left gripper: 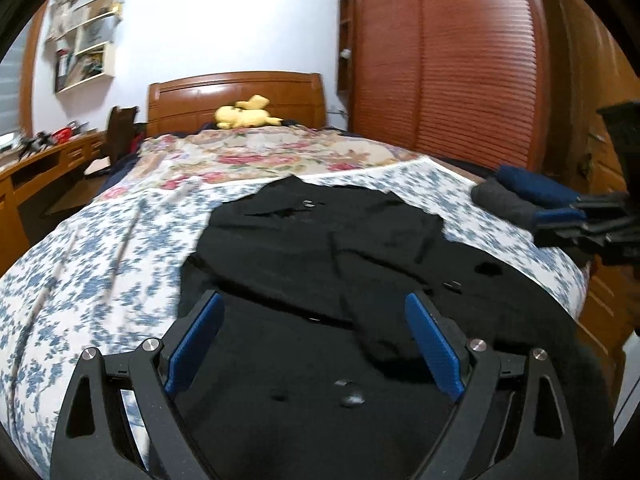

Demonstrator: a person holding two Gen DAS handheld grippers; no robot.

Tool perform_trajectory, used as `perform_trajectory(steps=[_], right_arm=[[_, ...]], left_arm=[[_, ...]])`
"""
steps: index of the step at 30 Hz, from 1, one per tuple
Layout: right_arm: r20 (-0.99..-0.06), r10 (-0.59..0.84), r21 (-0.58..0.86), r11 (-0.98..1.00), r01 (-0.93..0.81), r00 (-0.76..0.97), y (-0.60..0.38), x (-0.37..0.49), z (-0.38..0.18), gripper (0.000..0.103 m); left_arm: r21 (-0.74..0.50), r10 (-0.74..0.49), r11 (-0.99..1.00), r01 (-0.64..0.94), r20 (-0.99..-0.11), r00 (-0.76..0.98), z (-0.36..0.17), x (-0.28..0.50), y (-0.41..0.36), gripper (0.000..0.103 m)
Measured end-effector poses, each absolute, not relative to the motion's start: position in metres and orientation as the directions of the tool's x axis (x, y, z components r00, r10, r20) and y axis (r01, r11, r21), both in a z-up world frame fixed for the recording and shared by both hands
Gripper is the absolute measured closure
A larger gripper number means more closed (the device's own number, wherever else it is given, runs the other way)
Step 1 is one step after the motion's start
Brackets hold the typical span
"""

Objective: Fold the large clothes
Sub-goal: 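Move the left tool to the coat's other side edge and grasp it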

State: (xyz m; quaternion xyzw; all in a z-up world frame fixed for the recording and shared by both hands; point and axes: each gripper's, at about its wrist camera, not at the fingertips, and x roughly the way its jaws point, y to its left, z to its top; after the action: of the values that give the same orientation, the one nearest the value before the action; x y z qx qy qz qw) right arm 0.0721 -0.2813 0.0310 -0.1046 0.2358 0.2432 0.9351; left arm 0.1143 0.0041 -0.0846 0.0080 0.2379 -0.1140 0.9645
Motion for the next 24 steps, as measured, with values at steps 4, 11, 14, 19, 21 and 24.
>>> perform_trajectory(steps=[4,11,14,19,21,24], right_arm=[[-0.498,0.395,-0.038,0.879,-0.475,0.772,-0.305,0.066,0.021,0.053],[-0.511,0.371,0.03,0.909,-0.415,0.775,-0.331,0.063,0.011,0.05],[-0.509,0.37,0.047,0.914,-0.403,0.778,-0.339,0.061,0.012,0.05],[-0.507,0.387,0.059,0.907,-0.417,0.77,-0.346,0.075,0.0,0.049],[-0.511,0.397,0.071,0.903,-0.423,0.762,-0.343,0.084,-0.008,0.049],[-0.503,0.402,0.083,0.904,-0.42,0.765,-0.34,0.096,-0.016,0.049]], left_arm=[[-0.017,-0.254,0.96,0.281,-0.48,0.84,-0.083,0.109,-0.028,0.011],[-0.052,-0.355,0.92,0.389,-0.532,0.769,-0.083,0.112,-0.075,0.03],[-0.053,-0.363,0.911,0.409,-0.574,0.734,-0.09,0.12,-0.099,0.04],[-0.036,-0.365,0.9,0.435,-0.61,0.703,-0.101,0.127,-0.132,0.041],[-0.036,-0.369,0.893,0.448,-0.626,0.687,-0.107,0.131,-0.142,0.042],[-0.014,-0.361,0.884,0.467,-0.655,0.664,-0.117,0.137,-0.153,0.046]])
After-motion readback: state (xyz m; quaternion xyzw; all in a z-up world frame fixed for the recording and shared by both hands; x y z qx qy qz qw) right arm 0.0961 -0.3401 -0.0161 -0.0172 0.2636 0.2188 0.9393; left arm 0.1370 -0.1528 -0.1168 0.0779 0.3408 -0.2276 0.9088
